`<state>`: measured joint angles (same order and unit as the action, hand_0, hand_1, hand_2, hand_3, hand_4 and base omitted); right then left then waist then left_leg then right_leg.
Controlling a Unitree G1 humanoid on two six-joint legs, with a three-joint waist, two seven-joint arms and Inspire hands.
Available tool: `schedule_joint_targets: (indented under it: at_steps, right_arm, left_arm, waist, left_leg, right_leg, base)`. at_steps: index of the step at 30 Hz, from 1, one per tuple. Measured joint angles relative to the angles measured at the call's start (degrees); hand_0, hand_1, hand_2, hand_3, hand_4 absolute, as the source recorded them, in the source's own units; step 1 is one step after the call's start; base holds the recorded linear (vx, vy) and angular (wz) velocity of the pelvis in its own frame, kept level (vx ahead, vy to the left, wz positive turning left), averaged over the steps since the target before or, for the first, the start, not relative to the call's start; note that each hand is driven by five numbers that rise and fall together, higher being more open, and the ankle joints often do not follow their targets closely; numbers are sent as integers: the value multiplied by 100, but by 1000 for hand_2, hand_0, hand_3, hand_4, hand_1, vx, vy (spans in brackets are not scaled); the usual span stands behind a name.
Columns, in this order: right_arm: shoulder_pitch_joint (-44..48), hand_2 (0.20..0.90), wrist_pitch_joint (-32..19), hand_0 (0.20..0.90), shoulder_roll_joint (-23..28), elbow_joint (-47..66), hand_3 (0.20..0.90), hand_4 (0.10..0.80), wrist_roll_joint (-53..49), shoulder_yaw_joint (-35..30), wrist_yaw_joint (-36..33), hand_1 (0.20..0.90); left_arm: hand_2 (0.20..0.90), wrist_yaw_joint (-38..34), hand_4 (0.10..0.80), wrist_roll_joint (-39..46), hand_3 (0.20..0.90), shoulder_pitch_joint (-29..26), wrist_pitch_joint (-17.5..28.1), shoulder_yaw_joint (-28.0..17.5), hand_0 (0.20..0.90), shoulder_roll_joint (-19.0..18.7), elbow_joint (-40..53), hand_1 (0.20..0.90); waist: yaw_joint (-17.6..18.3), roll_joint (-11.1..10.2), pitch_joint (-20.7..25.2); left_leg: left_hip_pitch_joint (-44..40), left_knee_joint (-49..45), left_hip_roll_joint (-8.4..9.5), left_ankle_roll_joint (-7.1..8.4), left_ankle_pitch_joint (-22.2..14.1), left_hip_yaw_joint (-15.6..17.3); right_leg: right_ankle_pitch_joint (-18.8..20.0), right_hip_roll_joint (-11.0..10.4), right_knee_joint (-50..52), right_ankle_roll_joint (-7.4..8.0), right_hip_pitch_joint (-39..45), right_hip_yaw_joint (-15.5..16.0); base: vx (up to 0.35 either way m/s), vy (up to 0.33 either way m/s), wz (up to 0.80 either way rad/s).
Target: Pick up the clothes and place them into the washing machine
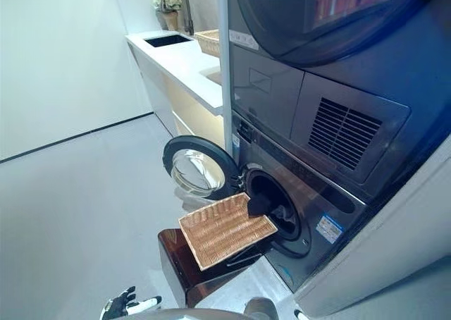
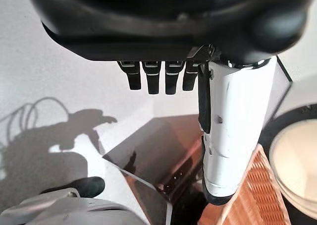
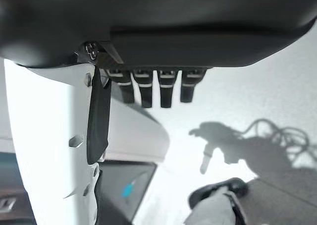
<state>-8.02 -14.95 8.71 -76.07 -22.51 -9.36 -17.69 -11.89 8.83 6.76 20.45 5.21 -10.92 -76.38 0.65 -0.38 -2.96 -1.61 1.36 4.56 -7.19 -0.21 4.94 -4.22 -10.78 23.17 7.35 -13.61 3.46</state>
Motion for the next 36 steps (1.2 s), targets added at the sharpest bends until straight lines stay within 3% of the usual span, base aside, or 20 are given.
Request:
schedule_joint_targets:
  at_steps: [1, 3, 4, 8, 10, 13, 15, 17, 19, 20, 23, 25, 26, 28, 31, 32, 33, 34, 35, 36]
  right_arm:
    - [60, 900, -5, 900, -67, 57, 900, 800, 4, -28, -2, 900]
    - [194, 900, 3, 900, 19, 84, 900, 800, 68, 29, -82, 900]
    - [187, 900, 7, 900, 111, 229, 900, 800, 76, 169, -137, 900]
    - [97, 900, 143, 900, -55, 269, 900, 800, 129, 482, -128, 900]
    - [127, 900, 131, 900, -34, 298, 900, 800, 129, 480, -149, 900]
    - [165, 900, 123, 900, -20, 291, 900, 800, 131, 522, -141, 900]
    - [259, 900, 129, 900, -62, 274, 900, 800, 143, 646, -134, 900]
    - [396, 900, 208, 900, -110, 117, 900, 800, 175, 670, -139, 900]
    - [404, 900, 197, 900, -87, 94, 900, 800, 177, 765, -131, 900]
    - [407, 900, 203, 900, -95, 94, 900, 800, 176, 778, -126, 900]
    - [488, 900, 208, 900, -98, 115, 900, 800, 174, 986, -134, 900]
    - [597, 900, 211, 900, -115, 114, 900, 800, 179, 1066, -145, 900]
    - [635, 900, 212, 900, -108, 119, 900, 800, 179, 1173, -170, 900]
    - [737, 900, 200, 900, -86, 187, 900, 800, 184, 1242, -226, 900]
    - [709, 900, 149, 900, -66, 367, 900, 800, 176, 1430, -260, 900]
    - [755, 900, 93, 900, -35, 637, 900, 800, 168, 1673, -260, 900]
    - [737, 900, 75, 900, 46, 710, 900, 800, 164, 1765, -252, 900]
    - [876, 900, 22, 900, 152, 807, 900, 800, 161, 1858, -225, 900]
    - [863, 900, 20, 900, -78, 789, 900, 800, 119, 1825, -245, 900]
    - [815, 900, 33, 900, -276, 781, 900, 800, 102, 1825, -229, 900]
  left_arm:
    - [900, -34, 800, 51, 900, -126, -7, -11, 900, -22, 11, 900]
    - [900, -85, 800, 173, 900, -128, -46, -20, 900, 42, -11, 900]
    - [900, -132, 800, 212, 900, -31, -44, -30, 900, 111, 2, 900]
    - [900, -294, 800, 315, 900, -98, 14, -2, 900, 54, 62, 900]
    - [900, -324, 800, 426, 900, -145, -27, 1, 900, 103, 47, 900]
    - [900, -318, 800, 487, 900, -73, -37, 11, 900, 120, 47, 900]
    - [900, -294, 800, 545, 900, -147, -24, 25, 900, 51, 58, 900]
    - [900, -305, 800, 591, 900, -374, -11, 34, 900, -57, 130, 900]
    - [900, -308, 800, 652, 900, -347, -20, 35, 900, -34, 125, 900]
    - [900, -308, 800, 647, 900, -347, -16, 16, 900, -30, 123, 900]
    - [900, -307, 800, 637, 900, -374, -12, -2, 900, -47, 118, 900]
    - [900, -320, 800, 638, 900, -405, -12, 3, 900, -58, 100, 900]
    - [900, -370, 800, 638, 900, -443, -14, 37, 900, -57, 97, 900]
    - [900, -444, 800, 649, 900, -576, -25, 57, 900, 2, 21, 900]
    - [900, -509, 800, 689, 900, -605, -54, 75, 900, 84, -73, 900]
    - [900, -585, 800, 692, 900, -587, -76, 64, 900, 129, -101, 900]
    - [900, -609, 800, 692, 900, -563, -81, 37, 900, 214, -117, 900]
    - [900, -641, 800, 693, 900, -488, -56, 41, 900, 383, -35, 900]
    - [900, -626, 800, 687, 900, -457, -49, 98, 900, 259, 90, 900]
    - [900, -634, 800, 692, 900, -369, -33, 151, 900, 185, 198, 900]
  waist:
    - [111, -123, -128]
    - [107, -58, -280]
    - [72, 172, -228]
    - [17, -137, 69]
    - [113, -25, 103]
    - [144, 41, 208]
    - [99, -81, 183]
    - [-103, -366, 4]
    - [-203, -369, -36]
    - [-202, -350, -40]
    - [-207, -376, -23]
    - [-243, -398, -31]
    - [-277, -373, -28]
    - [-383, -259, -90]
    - [-471, -126, -88]
    - [-464, -55, -44]
    - [-514, 134, 15]
    - [-571, 594, 35]
    - [-516, 378, 17]
    - [-487, 118, 122]
  left_leg:
    - [35, -220, 139, 100, 5, -44]
    - [281, -1819, 93, 343, -676, 124]
    - [70, -1524, -49, 72, -1084, -13]
    - [126, -823, 0, 159, -919, -85]
    - [207, -791, -218, 351, -656, -362]
    - [228, -876, -539, 592, -489, -447]
    - [449, -1478, -592, 813, -410, -552]
    - [1229, -3054, -476, 1080, -196, -770]
    - [1453, -3858, -409, 1105, 98, -890]
    - [1543, -4051, -484, 1050, 232, -854]
    - [1683, -3712, -528, 982, 262, -679]
    - [1696, -2915, -728, 983, 256, -475]
    - [1672, -2238, -883, 1029, 285, -442]
    - [1464, -415, -1181, 1357, 490, -422]
    - [1325, -363, -1286, 1490, 449, -7]
    - [1276, -948, -1265, 1383, 291, 215]
    - [1258, -1033, -1355, 1260, 10, 209]
    - [1012, -672, -1668, 1116, 10, 100]
    - [819, -479, -1368, 1041, 195, 156]
    - [717, -344, -1088, 879, 377, 168]
  right_leg:
    - [81, -103, -578, -15, 140, 85]
    - [221, -216, -628, -57, 248, 379]
    - [281, -44, -651, -20, 293, 471]
    - [169, 20, -336, -79, 129, -54]
    - [121, 327, -799, -261, 399, -79]
    - [-13, 691, -682, -547, 538, 99]
    - [-179, 820, -624, -711, 541, 76]
    - [-140, 711, -601, -900, 573, 33]
    - [-99, 725, -732, -992, 760, 100]
    - [-95, 722, -848, -1026, 860, 192]
    - [-31, 683, -1291, -1136, 993, 235]
    - [20, 658, -1632, -1212, 1036, 224]
    - [26, 701, -1820, -1201, 1041, 216]
    - [111, 865, -2112, -1254, 1072, 71]
    - [110, 879, -2335, -1251, 1145, 52]
    - [22, 822, -2591, -1106, 1168, -115]
    - [63, 984, -2585, -913, 1201, -198]
    - [-90, 1299, -1575, -655, 987, -198]
    - [-342, 987, -1030, -410, 1102, -231]
    - [-461, 740, -1271, -348, 1538, -265]
  base:
    - [263, -190, 46]
    - [219, -200, 1]
    - [200, -227, -43]
    - [151, -199, 26]
    - [170, -255, 54]
    - [140, -269, 39]
    - [109, -291, 32]
    - [83, -163, 7]
    - [128, -105, -29]
    - [169, -32, -14]
    - [197, 52, -18]
    - [286, 154, -18]
    - [326, 156, -10]
    - [403, 195, -9]
    - [280, 169, -31]
    - [355, 234, -86]
    - [369, 248, -112]
    - [246, 172, -82]
    - [352, 240, -62]
    - [327, 218, -14]
